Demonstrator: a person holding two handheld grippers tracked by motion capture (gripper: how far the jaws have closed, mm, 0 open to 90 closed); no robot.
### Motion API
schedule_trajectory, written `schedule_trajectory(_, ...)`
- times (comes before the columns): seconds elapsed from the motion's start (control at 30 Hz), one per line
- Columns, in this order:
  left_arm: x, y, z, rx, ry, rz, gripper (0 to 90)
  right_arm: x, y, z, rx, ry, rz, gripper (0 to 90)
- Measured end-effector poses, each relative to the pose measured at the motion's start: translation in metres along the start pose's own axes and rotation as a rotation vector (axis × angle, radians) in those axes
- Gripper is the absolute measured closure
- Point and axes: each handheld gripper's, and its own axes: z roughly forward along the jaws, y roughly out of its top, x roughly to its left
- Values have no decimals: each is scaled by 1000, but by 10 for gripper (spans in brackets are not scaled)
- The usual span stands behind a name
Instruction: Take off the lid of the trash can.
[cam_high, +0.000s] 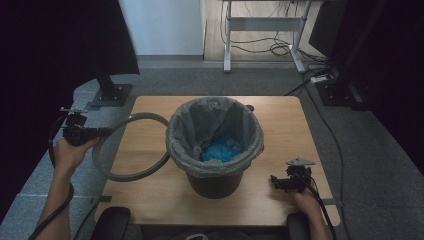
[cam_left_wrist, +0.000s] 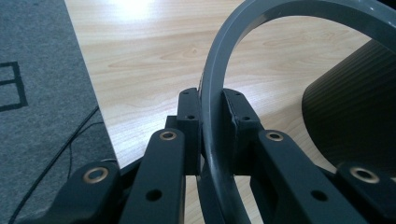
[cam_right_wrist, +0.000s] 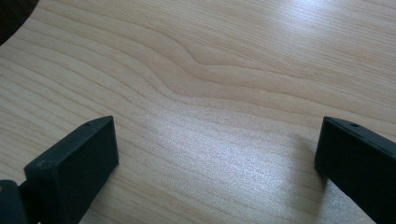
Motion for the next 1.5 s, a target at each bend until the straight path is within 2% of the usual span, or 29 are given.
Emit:
schedule_trajectory(0.7, 17, -37, 44, -20, 49, -51, 785, 0, 0, 0, 0, 0, 0, 0)
schedule_trajectory(1.5, 21, -75, 98, -4, 150, -51, 785, 0, 0, 0, 0, 0, 0, 0)
